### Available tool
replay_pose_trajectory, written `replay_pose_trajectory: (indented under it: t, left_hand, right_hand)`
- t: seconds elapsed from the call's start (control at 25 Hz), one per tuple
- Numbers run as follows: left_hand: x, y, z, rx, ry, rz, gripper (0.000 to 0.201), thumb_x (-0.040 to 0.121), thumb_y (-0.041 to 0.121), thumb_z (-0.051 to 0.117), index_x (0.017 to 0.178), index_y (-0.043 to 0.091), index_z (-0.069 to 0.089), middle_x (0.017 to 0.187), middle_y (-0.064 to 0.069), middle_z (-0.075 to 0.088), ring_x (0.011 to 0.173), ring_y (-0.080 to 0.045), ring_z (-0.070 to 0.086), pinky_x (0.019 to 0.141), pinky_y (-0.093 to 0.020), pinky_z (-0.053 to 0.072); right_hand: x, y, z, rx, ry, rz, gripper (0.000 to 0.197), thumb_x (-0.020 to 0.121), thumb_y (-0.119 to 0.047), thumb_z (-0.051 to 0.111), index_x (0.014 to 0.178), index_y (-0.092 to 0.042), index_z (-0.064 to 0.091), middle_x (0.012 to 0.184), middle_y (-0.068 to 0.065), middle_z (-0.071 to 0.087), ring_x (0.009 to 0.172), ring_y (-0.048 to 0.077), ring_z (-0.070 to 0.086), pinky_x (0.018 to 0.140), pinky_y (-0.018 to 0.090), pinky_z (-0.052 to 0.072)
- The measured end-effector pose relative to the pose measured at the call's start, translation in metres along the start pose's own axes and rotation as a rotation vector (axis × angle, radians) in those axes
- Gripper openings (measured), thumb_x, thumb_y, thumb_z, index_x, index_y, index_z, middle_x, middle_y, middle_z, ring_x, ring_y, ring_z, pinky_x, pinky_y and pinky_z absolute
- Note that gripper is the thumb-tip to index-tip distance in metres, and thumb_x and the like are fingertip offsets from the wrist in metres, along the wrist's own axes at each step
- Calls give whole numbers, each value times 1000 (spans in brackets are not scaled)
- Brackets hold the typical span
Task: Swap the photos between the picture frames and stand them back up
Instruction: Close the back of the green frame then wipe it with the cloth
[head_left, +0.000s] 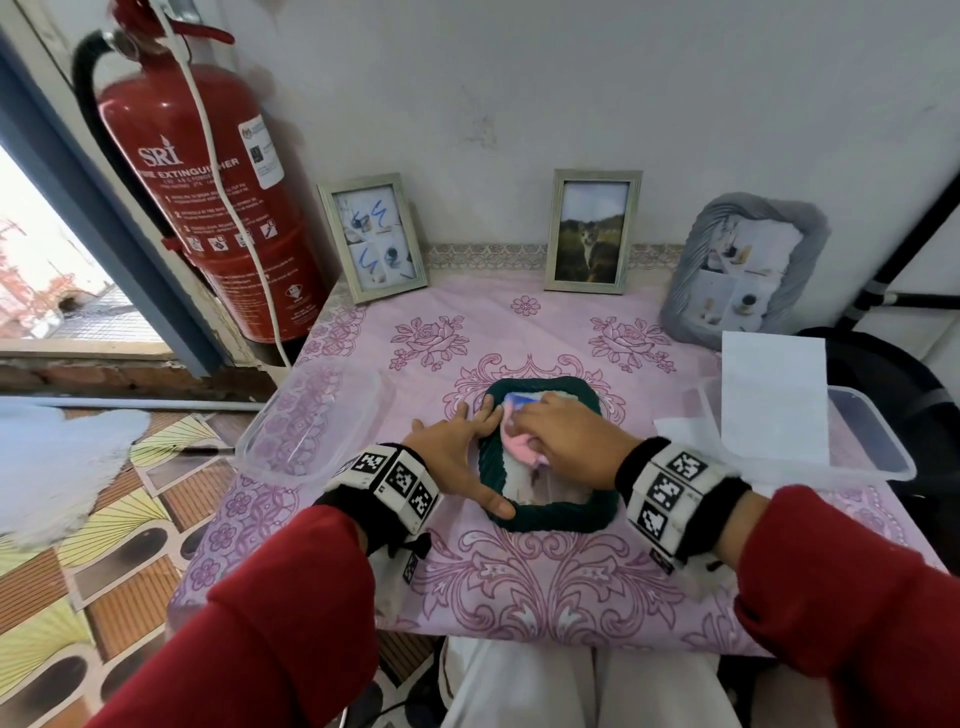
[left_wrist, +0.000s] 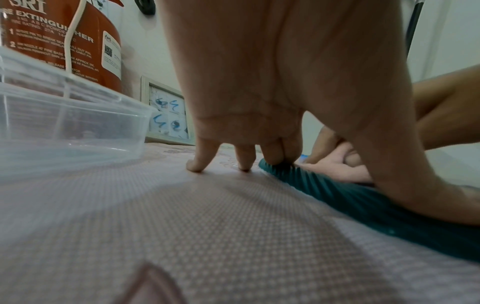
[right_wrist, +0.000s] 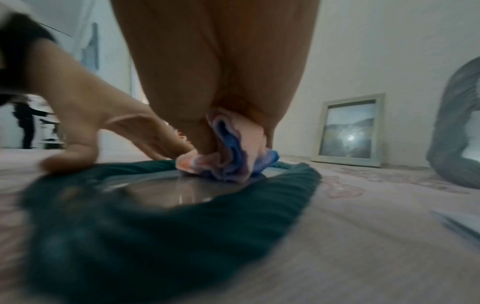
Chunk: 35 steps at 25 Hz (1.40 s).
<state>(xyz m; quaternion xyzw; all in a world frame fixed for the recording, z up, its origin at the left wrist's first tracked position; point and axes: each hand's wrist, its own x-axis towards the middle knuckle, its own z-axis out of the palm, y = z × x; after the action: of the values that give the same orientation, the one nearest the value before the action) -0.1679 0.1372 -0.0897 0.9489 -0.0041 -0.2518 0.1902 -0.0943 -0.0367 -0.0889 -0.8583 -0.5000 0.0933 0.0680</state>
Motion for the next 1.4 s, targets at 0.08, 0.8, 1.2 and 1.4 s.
replay_pose_trajectory:
  t: [0.08,0.8,1.2,1.4]
  left_hand:
    - [0,-1,0,-4,10,-7,123,60,59,77,149,30,-5,157,13,-10,145,-14,-15,111,-66,-5]
    - [1,-2,-1,22,0,4,119,63,60,74,149,28,-2,157,12,-10,145,-16,-14,112,-66,0]
    - [-1,2,-1,47,-2,-11,119,65,58,74,149,28,-4,157,11,-12,145,-16,-14,112,-64,2]
    - [-2,3,-2,45,8,-18,119,65,58,75,149,28,-4,157,10,-11,145,-18,-13,114,-61,5]
  right_hand:
    - [-16,-13,6,4,-1,-54,29,83,-9,53,111,-14,60,112,2,60,98,20,47,90,33,37]
    - [-19,24,-18,-240,-116,146,35,88,-10,40,122,-16,48,128,1,51,114,21,41,99,37,31]
    - [-26,22,-31,523,-16,328,37,97,-14,41,132,-12,51,133,16,53,105,20,50,86,22,36]
    - [-38,17,-25,508,295,401,22,90,-7,54,109,-5,65,101,5,56,98,16,54,89,26,41]
